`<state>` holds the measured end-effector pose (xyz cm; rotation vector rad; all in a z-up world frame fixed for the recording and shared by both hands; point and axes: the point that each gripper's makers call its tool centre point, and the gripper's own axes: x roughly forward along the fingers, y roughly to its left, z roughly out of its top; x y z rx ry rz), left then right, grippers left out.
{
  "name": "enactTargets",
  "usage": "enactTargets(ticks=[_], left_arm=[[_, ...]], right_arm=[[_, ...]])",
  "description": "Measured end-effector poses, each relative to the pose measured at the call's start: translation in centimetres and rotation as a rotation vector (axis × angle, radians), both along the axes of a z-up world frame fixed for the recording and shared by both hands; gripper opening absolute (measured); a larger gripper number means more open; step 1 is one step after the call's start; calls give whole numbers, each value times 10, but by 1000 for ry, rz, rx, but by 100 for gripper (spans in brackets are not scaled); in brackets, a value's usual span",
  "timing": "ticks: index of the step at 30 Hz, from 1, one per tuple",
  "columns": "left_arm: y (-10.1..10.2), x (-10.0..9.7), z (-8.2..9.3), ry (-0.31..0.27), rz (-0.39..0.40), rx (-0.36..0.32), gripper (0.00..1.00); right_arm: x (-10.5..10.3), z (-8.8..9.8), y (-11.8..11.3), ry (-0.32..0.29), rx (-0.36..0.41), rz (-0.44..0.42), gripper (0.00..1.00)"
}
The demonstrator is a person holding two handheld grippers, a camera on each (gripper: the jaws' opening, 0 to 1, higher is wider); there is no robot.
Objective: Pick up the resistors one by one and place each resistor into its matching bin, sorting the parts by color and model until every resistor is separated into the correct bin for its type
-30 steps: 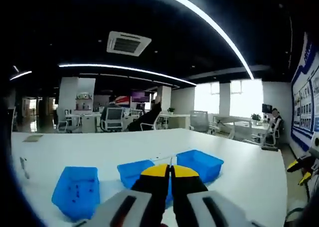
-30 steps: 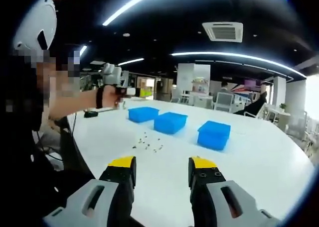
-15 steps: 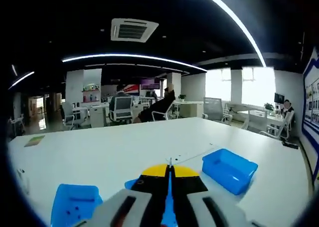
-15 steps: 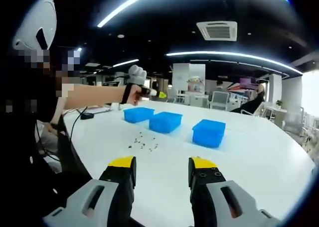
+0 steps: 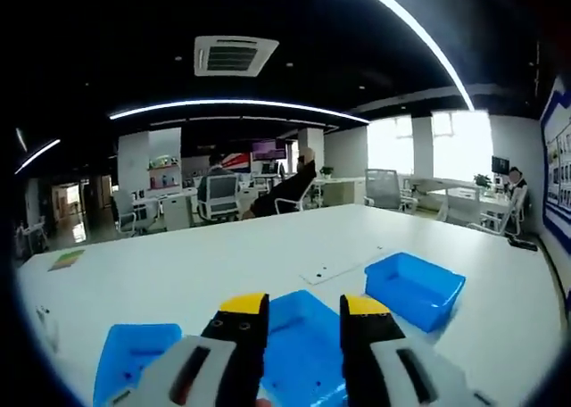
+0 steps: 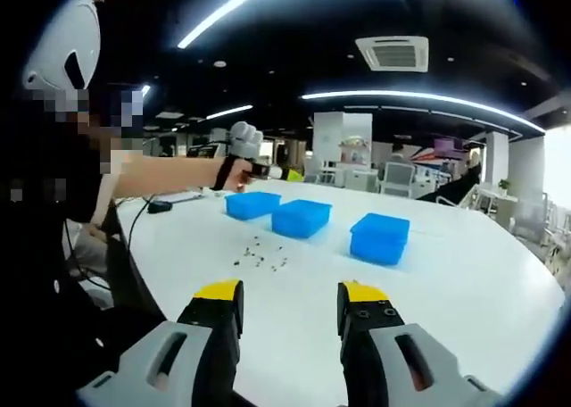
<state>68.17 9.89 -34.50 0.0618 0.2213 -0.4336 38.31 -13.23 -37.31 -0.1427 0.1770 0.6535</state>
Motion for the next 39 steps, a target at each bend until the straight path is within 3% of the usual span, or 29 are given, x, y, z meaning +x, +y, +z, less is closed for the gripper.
enactTargets(ticks=[7,12,14,17,19,25,32,39], left_arm=[[31,-57,-9,-8,-37,-69,40],[57,-116,-14,-29,-35,-123,42],[61,-132,-14,-41,-41,-136,44],[65,-173,-11,-78,-88,-177,47],[67,-196,-12,-94,-110,-169,48],[83,-253,-31,-49,-120,-183,50],[114,-287,-32,-61,-73,-140,52],[119,-280,-29,-20,-68,-147,51]], right_arm=[[2,3,7,-11,-8,22,44],[4,7,13,-24,-17,36,44],[4,8,14,-27,-19,39,44],[5,8,18,-29,-28,44,44],[5,10,20,-33,-17,49,46],[5,12,24,-33,-3,55,46],[1,7,26,-19,3,55,46],[-1,1,32,-8,3,78,46]])
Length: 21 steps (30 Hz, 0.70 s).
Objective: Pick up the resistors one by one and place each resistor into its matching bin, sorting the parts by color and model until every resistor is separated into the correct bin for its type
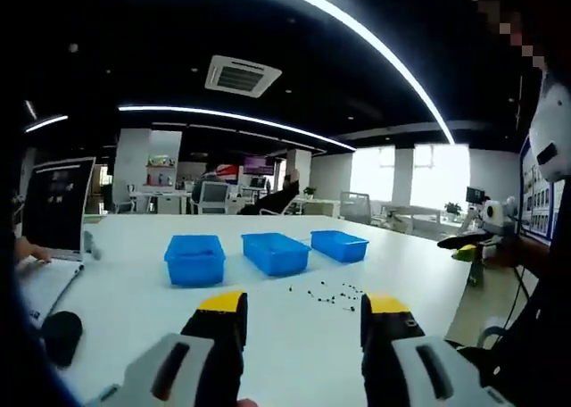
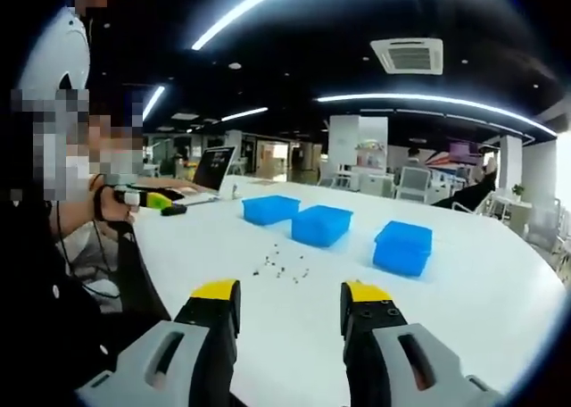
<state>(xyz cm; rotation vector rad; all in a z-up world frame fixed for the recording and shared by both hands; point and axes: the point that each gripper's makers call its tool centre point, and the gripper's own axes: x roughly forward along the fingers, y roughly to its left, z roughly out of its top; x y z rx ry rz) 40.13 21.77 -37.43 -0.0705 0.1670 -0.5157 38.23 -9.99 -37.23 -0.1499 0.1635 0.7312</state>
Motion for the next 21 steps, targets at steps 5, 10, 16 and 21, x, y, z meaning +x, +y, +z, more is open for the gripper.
enactTargets(ticks=[5,10,16,21], left_arm=[[-9,15,2,29,-18,0,50],[-23,28,-1,83,-48,37,50],[-42,41,-5,146,-81,113,46],[-53,54,-7,187,-106,162,45]], right_arm=[[-3,-3,2,6,3,11,46],[-3,-6,1,12,6,11,46],[-2,-9,0,22,1,11,47],[-3,-11,1,28,-12,16,47]])
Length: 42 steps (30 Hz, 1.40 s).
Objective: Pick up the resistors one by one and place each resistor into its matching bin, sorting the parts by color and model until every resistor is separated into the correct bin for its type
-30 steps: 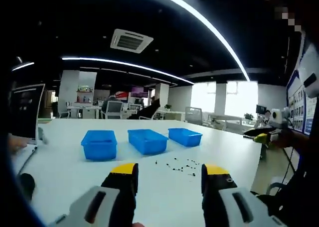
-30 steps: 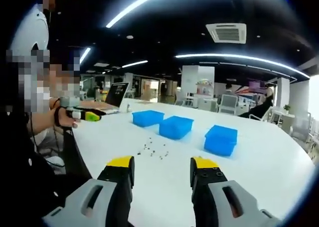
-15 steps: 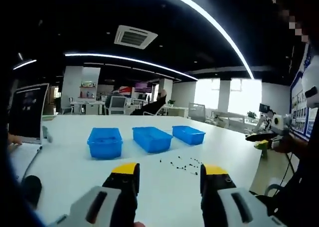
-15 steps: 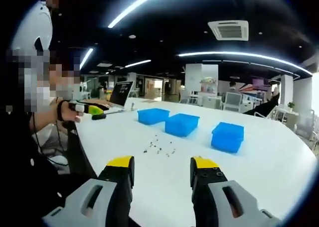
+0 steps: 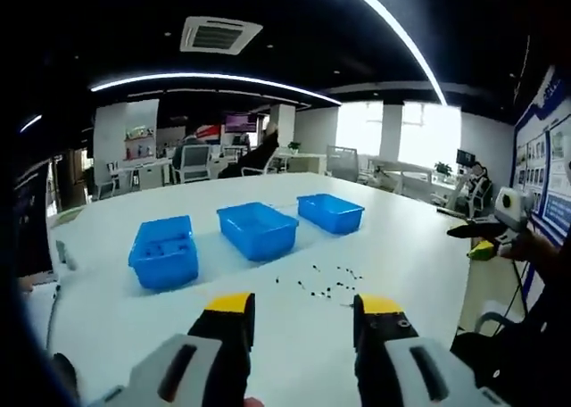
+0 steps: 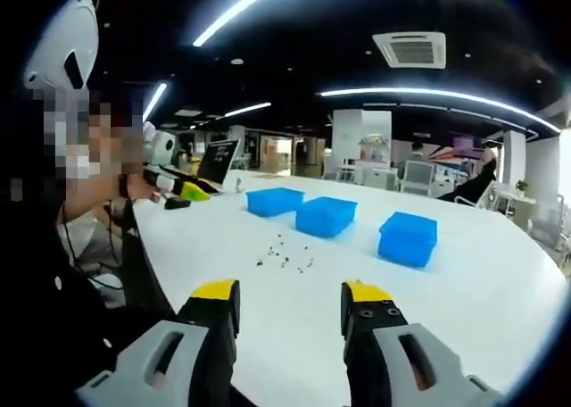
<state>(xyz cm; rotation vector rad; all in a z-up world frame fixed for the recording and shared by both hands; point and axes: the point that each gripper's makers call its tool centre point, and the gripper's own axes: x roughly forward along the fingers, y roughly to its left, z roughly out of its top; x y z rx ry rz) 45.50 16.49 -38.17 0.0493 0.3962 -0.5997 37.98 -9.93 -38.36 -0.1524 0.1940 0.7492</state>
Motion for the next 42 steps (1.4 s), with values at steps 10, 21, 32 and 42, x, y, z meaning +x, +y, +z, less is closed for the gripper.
enactTargets(ticks=[10,21,32,42], left_arm=[[-25,42,-6,115,-103,115,45],[-47,83,-40,284,-172,343,41],[-54,104,-80,446,-226,445,36],[-55,118,-92,525,-229,502,29]], right_arm=[[2,-4,-4,5,-27,-8,47],[3,-15,-14,23,-18,-25,47],[6,-25,-25,43,2,-55,46],[9,-28,-28,53,10,-65,46]])
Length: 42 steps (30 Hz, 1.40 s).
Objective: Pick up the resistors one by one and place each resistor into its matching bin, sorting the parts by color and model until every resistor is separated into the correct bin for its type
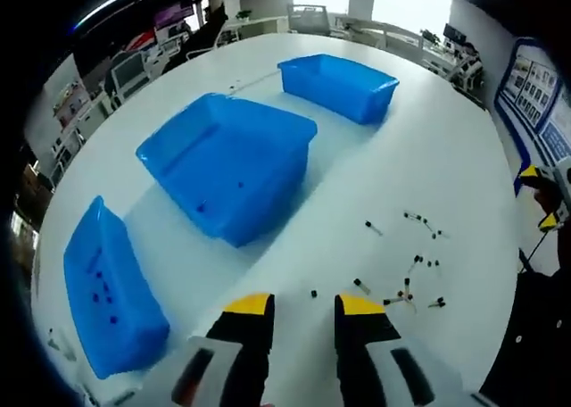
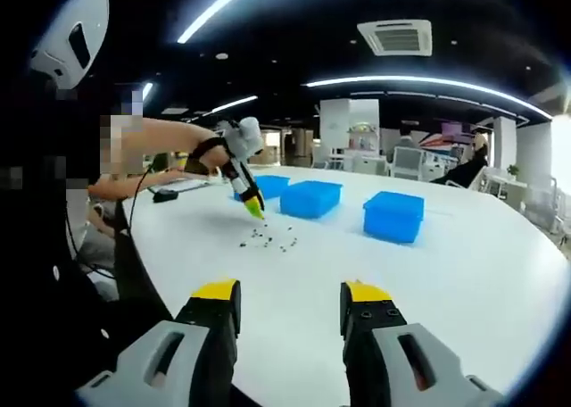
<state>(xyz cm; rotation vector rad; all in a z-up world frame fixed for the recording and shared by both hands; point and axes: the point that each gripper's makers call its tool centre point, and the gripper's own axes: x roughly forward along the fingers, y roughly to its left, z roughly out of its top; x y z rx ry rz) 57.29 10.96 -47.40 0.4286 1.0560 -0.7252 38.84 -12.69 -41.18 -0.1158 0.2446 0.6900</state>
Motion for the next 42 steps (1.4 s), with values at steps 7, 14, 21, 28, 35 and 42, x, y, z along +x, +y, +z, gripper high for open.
enactTargets(ticks=[7,14,21,28,35,42], left_arm=[[-5,-1,-9,17,-7,26,23],[-3,-1,-10,38,10,15,18],[-1,-1,-11,42,5,10,11],[-7,0,-11,87,-7,-46,5],[-6,-5,-9,50,27,-125,5],[-13,-18,29,-117,71,-371,5]], right_arm=[[2,-1,-3,3,6,-11,46],[2,-1,-3,4,7,-8,46],[2,-2,-3,5,9,-10,45],[-1,-6,1,17,-1,7,44],[0,-4,-3,14,6,-8,44],[3,3,0,-2,2,-1,44]])
